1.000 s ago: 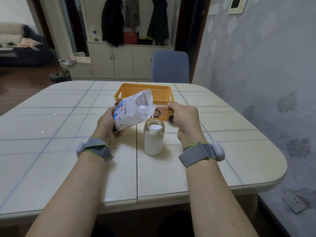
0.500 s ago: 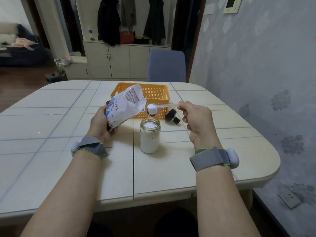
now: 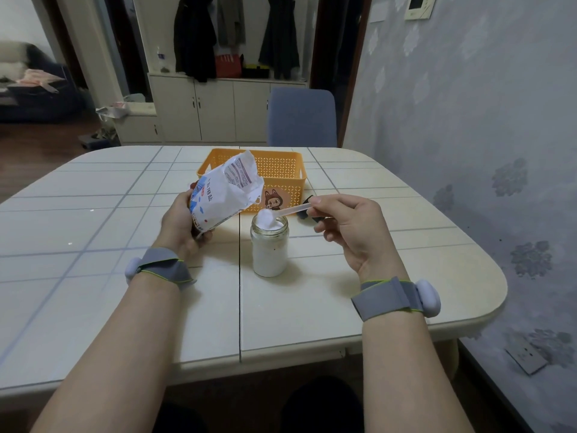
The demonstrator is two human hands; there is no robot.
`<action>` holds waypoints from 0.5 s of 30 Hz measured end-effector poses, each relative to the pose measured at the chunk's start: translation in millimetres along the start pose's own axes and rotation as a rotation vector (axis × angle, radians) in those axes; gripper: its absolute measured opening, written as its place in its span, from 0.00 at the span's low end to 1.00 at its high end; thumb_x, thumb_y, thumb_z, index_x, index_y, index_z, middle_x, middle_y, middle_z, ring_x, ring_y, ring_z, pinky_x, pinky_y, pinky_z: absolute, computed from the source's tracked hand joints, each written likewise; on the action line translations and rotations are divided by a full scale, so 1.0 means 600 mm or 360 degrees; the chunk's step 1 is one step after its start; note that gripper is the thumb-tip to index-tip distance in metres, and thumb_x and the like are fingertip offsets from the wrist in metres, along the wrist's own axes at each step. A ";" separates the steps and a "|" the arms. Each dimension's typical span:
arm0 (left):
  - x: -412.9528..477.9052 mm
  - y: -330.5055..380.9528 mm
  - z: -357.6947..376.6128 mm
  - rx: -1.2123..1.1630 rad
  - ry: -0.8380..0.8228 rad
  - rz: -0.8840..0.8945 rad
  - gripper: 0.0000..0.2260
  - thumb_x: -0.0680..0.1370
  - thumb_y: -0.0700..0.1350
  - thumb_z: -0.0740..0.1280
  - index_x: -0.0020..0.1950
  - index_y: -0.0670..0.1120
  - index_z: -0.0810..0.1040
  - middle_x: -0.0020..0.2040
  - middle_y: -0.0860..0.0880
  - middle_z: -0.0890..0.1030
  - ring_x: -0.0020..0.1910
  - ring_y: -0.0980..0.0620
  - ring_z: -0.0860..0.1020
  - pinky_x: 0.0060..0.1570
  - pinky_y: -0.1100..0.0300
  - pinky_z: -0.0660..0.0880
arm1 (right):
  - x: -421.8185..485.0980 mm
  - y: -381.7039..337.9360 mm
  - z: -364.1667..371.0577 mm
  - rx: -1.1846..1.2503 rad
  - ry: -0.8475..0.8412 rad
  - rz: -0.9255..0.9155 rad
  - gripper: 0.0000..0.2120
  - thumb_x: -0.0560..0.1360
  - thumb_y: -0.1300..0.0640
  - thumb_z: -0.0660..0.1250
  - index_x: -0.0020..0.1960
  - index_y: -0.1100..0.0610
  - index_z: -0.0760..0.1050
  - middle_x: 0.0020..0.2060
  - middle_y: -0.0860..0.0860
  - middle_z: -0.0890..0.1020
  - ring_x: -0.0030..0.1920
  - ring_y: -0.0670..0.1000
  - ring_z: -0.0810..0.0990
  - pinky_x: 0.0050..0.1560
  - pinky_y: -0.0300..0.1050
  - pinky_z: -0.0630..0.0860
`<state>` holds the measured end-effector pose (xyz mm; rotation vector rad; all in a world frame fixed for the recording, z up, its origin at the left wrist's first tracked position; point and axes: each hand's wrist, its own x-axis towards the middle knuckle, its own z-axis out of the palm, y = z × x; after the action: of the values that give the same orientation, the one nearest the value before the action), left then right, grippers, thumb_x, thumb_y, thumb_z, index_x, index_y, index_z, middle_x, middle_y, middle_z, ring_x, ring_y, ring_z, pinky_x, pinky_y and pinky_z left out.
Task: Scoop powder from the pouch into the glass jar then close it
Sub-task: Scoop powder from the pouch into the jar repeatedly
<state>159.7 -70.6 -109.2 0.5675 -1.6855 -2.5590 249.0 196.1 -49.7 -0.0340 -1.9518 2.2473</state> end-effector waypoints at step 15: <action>-0.003 0.000 0.000 -0.0002 -0.0020 -0.0006 0.13 0.80 0.55 0.61 0.42 0.52 0.79 0.29 0.54 0.78 0.22 0.54 0.74 0.21 0.68 0.67 | -0.004 0.009 -0.004 0.0218 0.0018 -0.0095 0.05 0.74 0.70 0.70 0.42 0.66 0.83 0.31 0.57 0.81 0.29 0.50 0.78 0.31 0.38 0.76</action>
<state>161.3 -70.4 -108.8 0.5563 -1.6881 -2.5713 250.9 197.3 -55.3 0.0284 -1.7643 2.3305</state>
